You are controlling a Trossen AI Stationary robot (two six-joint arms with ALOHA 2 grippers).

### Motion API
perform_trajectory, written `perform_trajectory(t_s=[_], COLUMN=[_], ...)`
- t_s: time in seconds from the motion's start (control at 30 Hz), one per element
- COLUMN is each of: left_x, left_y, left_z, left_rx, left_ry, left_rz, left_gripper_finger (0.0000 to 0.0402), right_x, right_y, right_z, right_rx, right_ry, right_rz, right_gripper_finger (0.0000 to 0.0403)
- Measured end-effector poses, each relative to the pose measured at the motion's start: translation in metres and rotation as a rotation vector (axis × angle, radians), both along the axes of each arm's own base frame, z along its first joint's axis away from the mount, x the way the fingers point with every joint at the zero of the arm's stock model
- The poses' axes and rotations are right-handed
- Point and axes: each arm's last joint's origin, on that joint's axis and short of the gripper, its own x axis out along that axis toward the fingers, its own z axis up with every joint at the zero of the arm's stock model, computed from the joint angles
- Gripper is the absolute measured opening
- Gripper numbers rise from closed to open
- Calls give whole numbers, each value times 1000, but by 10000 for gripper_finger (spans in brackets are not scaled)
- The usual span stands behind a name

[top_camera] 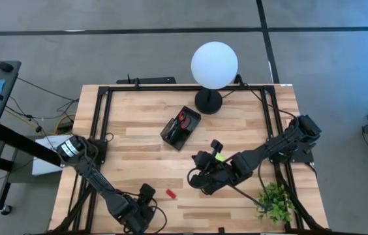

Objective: Pick and place office supplies into organizer
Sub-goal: Put the bottom black binder clip into the black desk organizer

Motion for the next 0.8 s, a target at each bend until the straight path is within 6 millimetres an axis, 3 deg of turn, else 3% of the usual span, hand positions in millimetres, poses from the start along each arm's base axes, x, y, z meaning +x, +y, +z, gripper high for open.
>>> perform_trajectory(t_s=[0.2,0.63,0.8], left_x=[8,14,18], left_y=[7,12,16], left_z=[-1,-1,1], left_rx=[-44,-108,-75], left_ry=[35,75,66], left_rz=[45,64,110], left_gripper_finger=[210,55,41], right_x=[1,1,0], right_y=[-2,-2,-1], right_z=[0,0,0], right_rx=[0,0,-11], right_ry=[0,0,-5], right_rz=[-5,-5,-10], right_gripper_finger=[0,0,0])
